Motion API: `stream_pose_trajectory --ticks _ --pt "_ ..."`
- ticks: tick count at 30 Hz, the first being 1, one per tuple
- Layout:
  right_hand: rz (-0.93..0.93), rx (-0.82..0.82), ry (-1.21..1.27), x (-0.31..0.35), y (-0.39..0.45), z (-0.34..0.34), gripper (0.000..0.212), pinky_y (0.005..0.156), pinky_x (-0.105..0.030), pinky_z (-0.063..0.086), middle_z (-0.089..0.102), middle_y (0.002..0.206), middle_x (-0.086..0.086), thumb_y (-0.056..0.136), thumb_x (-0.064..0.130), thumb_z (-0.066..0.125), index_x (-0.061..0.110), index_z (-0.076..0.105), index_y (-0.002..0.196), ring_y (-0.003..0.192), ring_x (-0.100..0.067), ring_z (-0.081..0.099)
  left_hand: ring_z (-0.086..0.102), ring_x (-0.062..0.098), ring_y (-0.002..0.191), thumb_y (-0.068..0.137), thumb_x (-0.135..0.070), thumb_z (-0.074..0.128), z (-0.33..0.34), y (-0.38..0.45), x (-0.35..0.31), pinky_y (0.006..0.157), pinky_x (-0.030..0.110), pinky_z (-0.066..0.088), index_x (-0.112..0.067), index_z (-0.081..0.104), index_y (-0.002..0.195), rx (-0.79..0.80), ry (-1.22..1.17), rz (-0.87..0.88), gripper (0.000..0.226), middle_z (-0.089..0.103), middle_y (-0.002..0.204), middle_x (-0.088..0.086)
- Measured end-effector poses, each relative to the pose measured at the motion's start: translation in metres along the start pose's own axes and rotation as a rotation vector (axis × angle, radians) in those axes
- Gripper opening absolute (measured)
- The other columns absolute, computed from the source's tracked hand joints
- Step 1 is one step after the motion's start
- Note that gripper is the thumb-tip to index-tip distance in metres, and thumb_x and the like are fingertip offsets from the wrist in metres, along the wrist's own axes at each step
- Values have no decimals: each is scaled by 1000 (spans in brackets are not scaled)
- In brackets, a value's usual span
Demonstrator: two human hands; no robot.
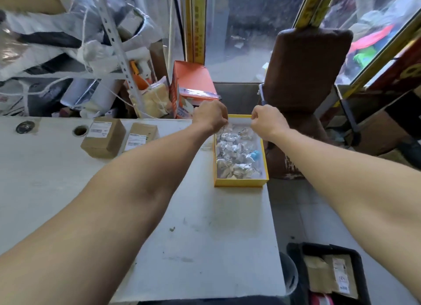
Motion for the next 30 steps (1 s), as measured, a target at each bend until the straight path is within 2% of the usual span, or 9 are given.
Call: stream_pose_trajectory --ticks 7,12,14,16,18,20,22,24,30 --pt "-39 59 -31 -27 41 -4 20 81 -37 49 57 110 -7 84 16 53 17 63 102 103 -28 55 66 17 82 84 -22 76 22 55 -25 73 30 52 -22 78 85 28 -17 -26 2 74 89 -2" --pt "-49 83 -51 -40 53 0 25 86 -41 52 58 112 -9 85 16 53 16 64 108 105 -29 56 69 19 87 82 -26 79 33 73 -30 84 38 57 -22 77 84 31 -30 -50 5 76 93 0" --pt "-48 86 -56 -42 55 1 25 86 -42 52 58 112 -9 86 17 54 15 64 109 105 -29 56 69 19 94 82 -31 79 38 77 -30 89 39 56 -23 77 93 34 -29 -34 14 76 101 -1" --pt "-48 89 -58 -44 55 1 24 86 -42 52 59 111 -9 87 17 55 15 64 108 104 -29 56 65 20 107 82 -43 78 42 80 -32 96 39 53 -26 73 112 35 32 -13 35 73 116 1" --pt "-46 87 -58 -46 54 0 22 84 -42 53 60 108 -9 87 17 55 15 64 106 103 -29 57 50 29 129 83 -61 67 50 80 -32 106 44 44 -31 59 135 115 209 -6 60 61 137 7" --pt "-49 80 -65 -45 53 0 22 84 -42 53 60 107 -9 87 16 53 14 65 106 102 -29 57 15 40 149 84 -77 50 64 71 -29 117 58 18 -37 33 152 302 379 0 81 30 160 11" --pt "-52 68 -71 -43 51 -1 22 83 -43 54 61 106 -9 87 15 53 12 66 106 100 -29 57 -11 41 151 82 -84 41 72 60 -26 119 63 -4 -40 14 157 417 405 1 91 4 167 9" --pt "-54 65 -71 -40 48 -1 21 82 -44 55 63 102 -11 86 14 54 10 67 102 96 -29 59 -17 40 150 80 -86 40 74 50 -23 118 63 -10 -39 10 158 434 390 -7 96 -2 167 8" --pt "-55 82 -81 -27 28 1 24 84 -44 55 64 101 -12 83 12 51 8 68 101 96 -33 60 -17 40 150 79 -86 42 60 27 -13 116 64 -8 -40 8 158 416 386 -50 97 -2 168 5"
Point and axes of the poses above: each hand's wrist, its own y-axis towards the middle knuckle, its own z-axis out of the palm, x = y × z, the point moved 8 cm from there along y, towards the middle knuckle
